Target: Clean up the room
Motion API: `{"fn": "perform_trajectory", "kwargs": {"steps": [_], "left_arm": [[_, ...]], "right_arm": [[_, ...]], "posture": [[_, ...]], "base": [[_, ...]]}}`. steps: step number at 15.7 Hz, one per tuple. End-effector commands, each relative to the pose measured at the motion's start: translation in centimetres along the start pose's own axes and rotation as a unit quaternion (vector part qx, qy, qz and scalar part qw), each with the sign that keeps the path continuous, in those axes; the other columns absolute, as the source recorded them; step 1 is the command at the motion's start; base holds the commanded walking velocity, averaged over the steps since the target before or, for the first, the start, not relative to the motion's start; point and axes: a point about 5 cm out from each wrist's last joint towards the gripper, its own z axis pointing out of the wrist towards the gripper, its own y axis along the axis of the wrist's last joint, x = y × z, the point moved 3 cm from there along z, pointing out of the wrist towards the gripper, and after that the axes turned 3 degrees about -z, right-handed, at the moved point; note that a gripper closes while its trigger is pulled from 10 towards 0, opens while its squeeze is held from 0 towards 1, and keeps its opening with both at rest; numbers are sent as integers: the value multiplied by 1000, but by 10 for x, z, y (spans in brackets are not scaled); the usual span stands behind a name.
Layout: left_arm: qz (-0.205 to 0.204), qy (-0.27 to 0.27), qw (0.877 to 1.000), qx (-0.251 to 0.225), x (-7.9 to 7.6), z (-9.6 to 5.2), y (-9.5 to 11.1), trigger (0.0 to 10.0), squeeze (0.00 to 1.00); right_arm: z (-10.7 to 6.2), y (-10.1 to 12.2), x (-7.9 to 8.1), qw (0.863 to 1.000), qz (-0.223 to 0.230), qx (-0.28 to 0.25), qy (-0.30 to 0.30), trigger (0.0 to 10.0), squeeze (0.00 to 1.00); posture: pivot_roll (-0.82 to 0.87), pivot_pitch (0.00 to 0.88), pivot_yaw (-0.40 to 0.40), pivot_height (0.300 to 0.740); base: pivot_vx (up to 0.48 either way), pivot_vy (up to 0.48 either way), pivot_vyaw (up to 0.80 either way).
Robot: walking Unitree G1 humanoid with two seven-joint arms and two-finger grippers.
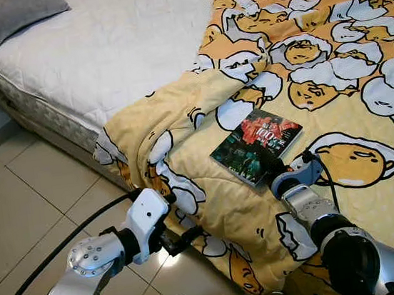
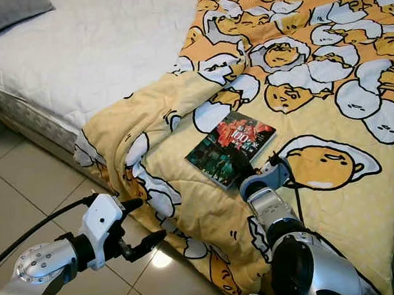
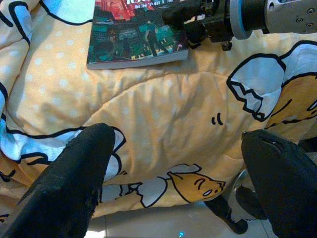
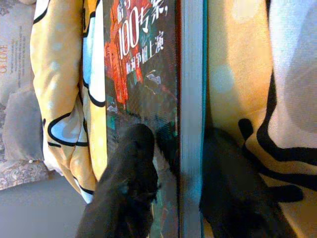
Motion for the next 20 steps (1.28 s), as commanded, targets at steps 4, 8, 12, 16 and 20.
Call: {"fn": "perform_trajectory", "kwargs": {"steps": [4,8,12,16,20], "left_arm": [[5,2,1000,-1,3,-1,1,10000,706],[10,4,1000,-17,7,11,9,10000,706],[9,48,998,-50,21,23,20,10000,702],[-6,142,987,-80,34,29,24,10000,686],[-37,251,963,-92,59,30,25,10000,682]], "right_arm": [[2,6,6,1000,-6,-8,6,0,0],[3,26,13,999,-26,-30,30,0,0],[-1,69,28,991,-67,-83,77,0,0],[-20,110,56,935,-280,-192,106,0,0],[-34,103,57,878,-415,-235,41,10000,0]], "posture": [[134,107,47,740],[95,60,43,740],[56,21,37,740],[31,2,40,740],[20,0,48,740]], "base": [[0,0,0],[0,0,0],[0,0,0],[0,0,0],[0,0,0]]}}
